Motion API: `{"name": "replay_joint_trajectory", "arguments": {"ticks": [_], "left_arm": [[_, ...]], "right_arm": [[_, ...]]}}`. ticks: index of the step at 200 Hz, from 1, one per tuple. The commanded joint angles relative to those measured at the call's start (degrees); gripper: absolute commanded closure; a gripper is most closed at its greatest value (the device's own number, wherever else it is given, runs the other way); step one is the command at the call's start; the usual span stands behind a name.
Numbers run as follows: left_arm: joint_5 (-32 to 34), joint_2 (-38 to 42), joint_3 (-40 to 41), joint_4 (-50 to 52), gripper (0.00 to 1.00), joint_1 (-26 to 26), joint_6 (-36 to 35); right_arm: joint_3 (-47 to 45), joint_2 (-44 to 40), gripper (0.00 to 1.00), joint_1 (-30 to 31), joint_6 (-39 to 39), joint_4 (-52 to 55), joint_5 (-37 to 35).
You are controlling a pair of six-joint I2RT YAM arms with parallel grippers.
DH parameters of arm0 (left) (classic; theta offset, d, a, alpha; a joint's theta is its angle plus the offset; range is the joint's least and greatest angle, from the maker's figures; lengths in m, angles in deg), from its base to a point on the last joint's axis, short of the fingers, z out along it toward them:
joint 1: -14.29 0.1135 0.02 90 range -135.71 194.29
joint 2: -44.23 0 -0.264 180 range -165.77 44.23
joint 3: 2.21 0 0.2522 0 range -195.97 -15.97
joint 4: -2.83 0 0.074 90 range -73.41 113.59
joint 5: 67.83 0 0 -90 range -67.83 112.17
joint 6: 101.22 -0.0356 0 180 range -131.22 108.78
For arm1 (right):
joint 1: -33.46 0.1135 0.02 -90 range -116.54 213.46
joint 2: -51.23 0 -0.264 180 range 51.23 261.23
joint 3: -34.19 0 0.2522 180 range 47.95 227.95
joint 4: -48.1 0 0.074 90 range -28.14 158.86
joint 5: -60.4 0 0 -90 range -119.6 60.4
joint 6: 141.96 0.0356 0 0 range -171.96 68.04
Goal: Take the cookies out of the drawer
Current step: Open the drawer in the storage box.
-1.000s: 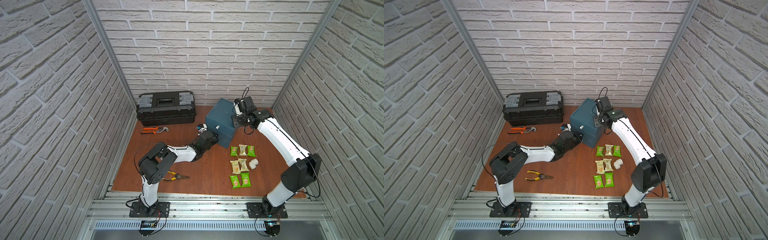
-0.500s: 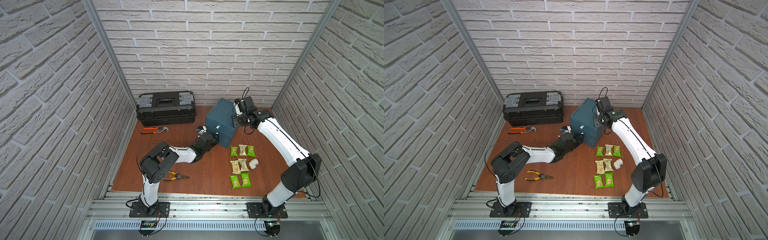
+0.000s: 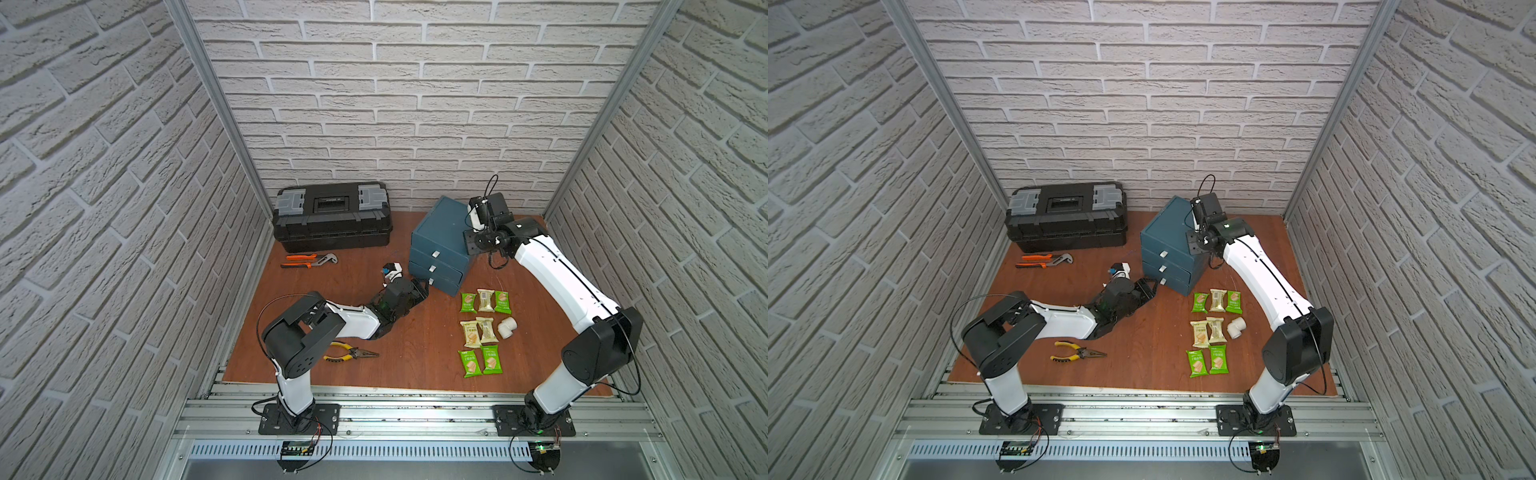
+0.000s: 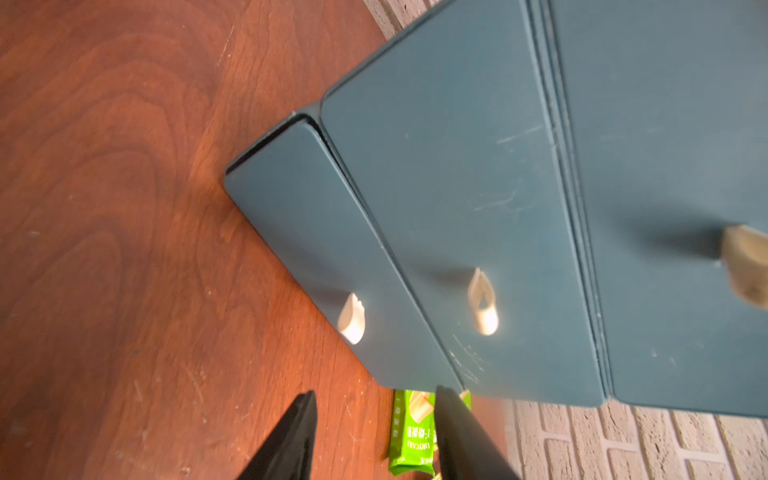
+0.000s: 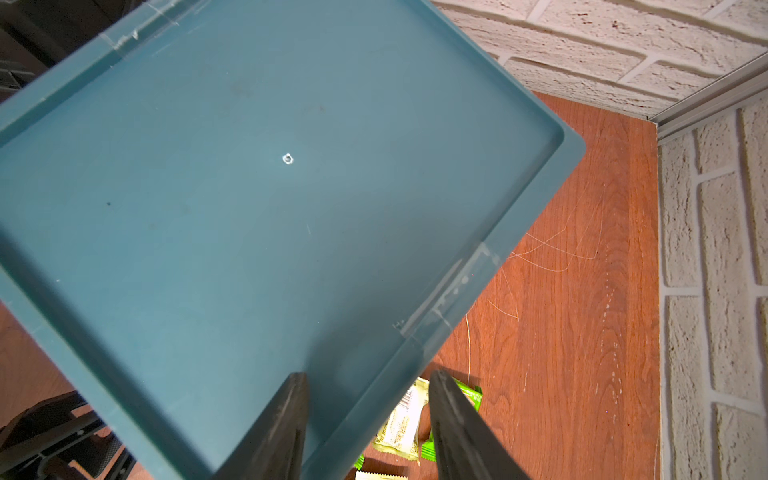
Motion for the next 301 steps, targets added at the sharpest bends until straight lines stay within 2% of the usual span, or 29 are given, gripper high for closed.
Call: {"name": "replay_joint_trajectory", "arguments": {"ticks": [1, 79, 202, 238, 301], "left_arm": [[-2.99, -1.77, -0.48, -5.76, 0.50, -0.07, -0.18], [-5.09, -9.93, -3.95, -10.28, 0.51, 0.93, 5.97], [-5.63, -16.48, -10.20, -11.09, 0.58, 2.26, 9.29], [-5.49, -17.87, -11.43, -10.85, 0.62, 2.26, 10.77], [-4.96, -17.69, -11.55, -10.24, 0.79, 2.26, 10.55]], "right_arm": [[0.73, -0.25, 0.48, 0.17, -1.14, 2.92, 0.18], [1.82, 0.71, 0.48, 0.15, -1.44, 3.44, 1.14], [1.07, 0.26, 0.49, 0.17, -1.57, 4.23, 1.42], [1.14, 0.17, 0.49, 0.16, -1.49, 4.08, 1.59], [1.23, 0.27, 0.49, 0.15, -1.48, 4.17, 1.68]]}}
